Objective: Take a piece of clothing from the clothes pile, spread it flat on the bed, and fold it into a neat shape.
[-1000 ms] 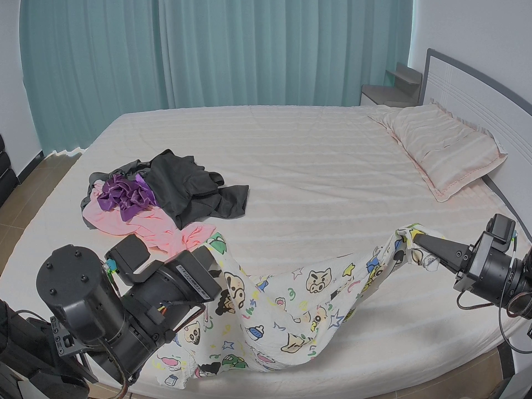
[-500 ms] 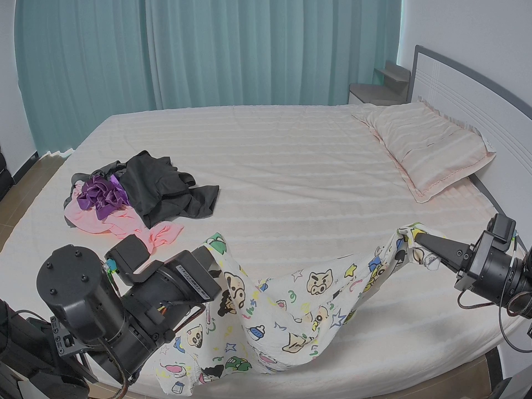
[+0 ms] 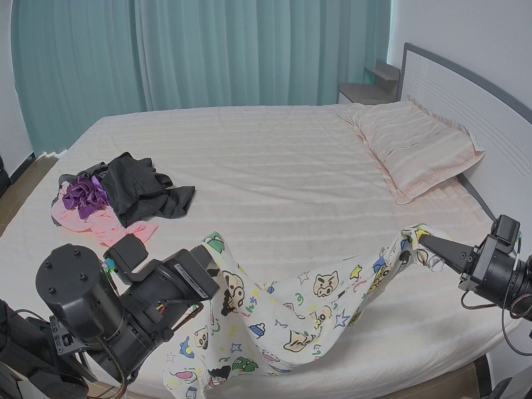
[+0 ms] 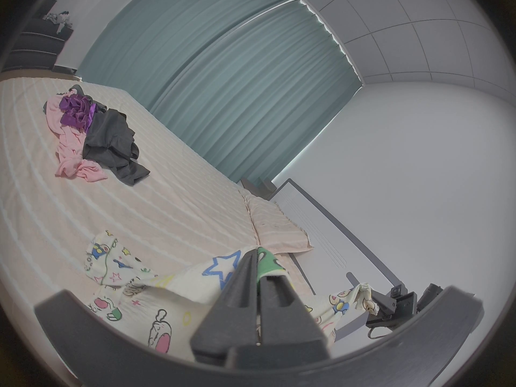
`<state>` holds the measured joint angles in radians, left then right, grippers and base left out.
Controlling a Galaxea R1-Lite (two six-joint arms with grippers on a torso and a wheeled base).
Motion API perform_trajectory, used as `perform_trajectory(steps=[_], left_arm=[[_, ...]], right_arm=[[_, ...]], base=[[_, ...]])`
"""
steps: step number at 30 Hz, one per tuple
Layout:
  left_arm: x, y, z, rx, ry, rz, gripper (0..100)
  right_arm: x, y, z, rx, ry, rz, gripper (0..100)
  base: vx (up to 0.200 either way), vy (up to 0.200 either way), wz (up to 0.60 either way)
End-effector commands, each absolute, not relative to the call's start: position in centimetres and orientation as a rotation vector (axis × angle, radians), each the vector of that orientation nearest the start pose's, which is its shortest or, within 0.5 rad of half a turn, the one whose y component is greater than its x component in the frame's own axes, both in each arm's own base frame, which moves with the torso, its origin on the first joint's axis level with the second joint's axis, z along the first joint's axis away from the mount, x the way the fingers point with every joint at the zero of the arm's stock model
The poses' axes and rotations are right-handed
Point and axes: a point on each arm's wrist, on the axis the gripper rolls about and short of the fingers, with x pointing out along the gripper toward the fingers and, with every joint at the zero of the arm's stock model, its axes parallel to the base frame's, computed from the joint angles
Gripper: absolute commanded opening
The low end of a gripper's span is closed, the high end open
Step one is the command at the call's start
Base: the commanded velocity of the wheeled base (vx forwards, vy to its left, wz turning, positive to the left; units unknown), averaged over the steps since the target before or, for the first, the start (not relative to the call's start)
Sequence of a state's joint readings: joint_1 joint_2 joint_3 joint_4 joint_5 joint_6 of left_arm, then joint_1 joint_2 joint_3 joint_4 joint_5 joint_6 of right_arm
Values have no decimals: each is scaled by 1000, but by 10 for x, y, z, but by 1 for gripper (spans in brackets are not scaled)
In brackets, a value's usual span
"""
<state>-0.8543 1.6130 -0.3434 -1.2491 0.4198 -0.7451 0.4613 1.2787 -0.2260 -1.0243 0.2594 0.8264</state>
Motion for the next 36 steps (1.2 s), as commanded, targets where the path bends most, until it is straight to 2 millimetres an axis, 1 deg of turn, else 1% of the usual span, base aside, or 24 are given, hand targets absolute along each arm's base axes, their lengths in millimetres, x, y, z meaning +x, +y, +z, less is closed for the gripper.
perform_trajectory(steps=[1, 2, 7, 8, 9, 11, 15, 19, 20, 25, 26, 28, 29, 33, 34, 36], left_arm=[[163, -171, 158, -735, 158, -407, 0], [161, -169, 161, -742, 147, -403, 0], [155, -163, 168, -757, 121, -413, 0], [152, -159, 173, -767, 104, -415, 0], [152, -159, 174, -768, 101, -415, 0], [148, -154, 180, -758, 69, -407, 0], [140, -147, 180, -687, 48, -404, 0], [137, -143, 183, -667, 24, -383, 0], [136, -141, 186, -666, 2, -373, 0], [128, -131, 197, -673, -51, -366, 0], [124, -127, 202, -675, -78, -362, 0], [122, -123, 205, -670, -94, -359, 0], [118, -117, 208, -650, -118, -353, 0], [109, -105, 214, -620, -170, -345, 0], [109, -104, 214, -619, -172, -342, 0], [109, -95, 221, -606, -221, -309, 0]], right_arm=[[142, 77, 174, 782, 296, 679, 0], [142, 77, 176, 782, 288, 681, 0], [142, 75, 178, 774, 269, 675, 0], [140, 72, 181, 757, 241, 672, 0], [139, 72, 181, 755, 235, 674, 0], [133, 68, 187, 740, 193, 693, 0], [120, 63, 198, 721, 121, 726, 0], [113, 60, 203, 678, 64, 744, 0], [106, 57, 208, 654, 19, 761, 0], [96, 53, 219, 622, -61, 801, 0], [93, 51, 226, 623, -94, 808, 0], [92, 50, 229, 623, -108, 811, 0], [89, 49, 235, 622, -133, 814, 0], [87, 48, 242, 617, -131, 811, 0], [87, 48, 243, 617, -131, 811, 0], [87, 48, 252, 616, -149, 819, 0]], base=[[0, 0, 0], [0, 0, 0], [-200, 0, 0], [-200, 0, 0], [-200, 0, 0], [-200, 0, 0], [-200, 0, 0], [-200, 0, 0], [-200, 0, 0], [0, 0, 0], [0, 0, 0], [0, 0, 0], [0, 0, 0], [0, 0, 0], [0, 0, 0], [0, 0, 0]])
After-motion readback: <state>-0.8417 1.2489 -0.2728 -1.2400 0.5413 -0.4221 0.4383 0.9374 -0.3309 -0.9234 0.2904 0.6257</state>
